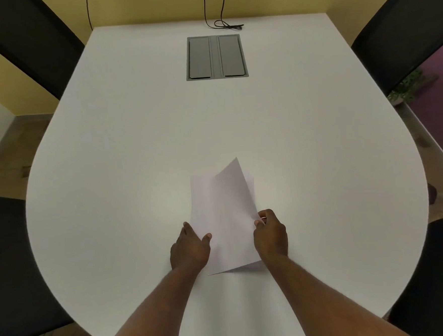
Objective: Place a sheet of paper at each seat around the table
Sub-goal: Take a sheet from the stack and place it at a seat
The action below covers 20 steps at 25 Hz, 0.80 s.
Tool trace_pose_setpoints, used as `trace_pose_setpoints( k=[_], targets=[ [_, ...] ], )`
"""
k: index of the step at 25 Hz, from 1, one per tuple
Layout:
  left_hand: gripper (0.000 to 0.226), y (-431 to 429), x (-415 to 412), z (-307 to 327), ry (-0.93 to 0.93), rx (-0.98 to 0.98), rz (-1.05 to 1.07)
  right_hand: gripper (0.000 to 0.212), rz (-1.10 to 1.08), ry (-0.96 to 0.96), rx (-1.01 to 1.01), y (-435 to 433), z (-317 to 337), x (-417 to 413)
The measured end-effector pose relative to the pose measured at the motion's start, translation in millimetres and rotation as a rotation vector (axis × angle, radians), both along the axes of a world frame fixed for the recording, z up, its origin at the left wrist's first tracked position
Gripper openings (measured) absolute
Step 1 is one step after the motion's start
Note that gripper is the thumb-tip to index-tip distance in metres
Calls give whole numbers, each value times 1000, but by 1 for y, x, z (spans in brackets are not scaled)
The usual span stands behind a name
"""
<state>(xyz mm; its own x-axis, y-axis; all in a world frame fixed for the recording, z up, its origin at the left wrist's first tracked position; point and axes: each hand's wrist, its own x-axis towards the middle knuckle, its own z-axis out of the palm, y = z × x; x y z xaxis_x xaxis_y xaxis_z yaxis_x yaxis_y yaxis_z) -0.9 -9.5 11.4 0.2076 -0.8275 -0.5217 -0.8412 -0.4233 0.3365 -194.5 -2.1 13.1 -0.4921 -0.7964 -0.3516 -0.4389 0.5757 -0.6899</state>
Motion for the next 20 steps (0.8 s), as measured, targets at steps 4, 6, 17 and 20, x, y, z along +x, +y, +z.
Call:
trace_pose_setpoints(
  k=[4, 6, 17, 20],
  targets=[
    [79, -7, 4, 24, 43, -23, 81, 15, 15, -127, -122, -1, 25, -2],
    [75, -12, 8, 36, 110, -14, 163, 18, 22, -179, -167, -3, 38, -3],
    [21, 5, 31, 134, 519, -324, 512, 16, 103, -271, -329, 4, 126, 1],
    [22, 15, 44, 160, 530, -390, 534, 12, 147, -262, -359, 4, 150, 14]
  ],
)
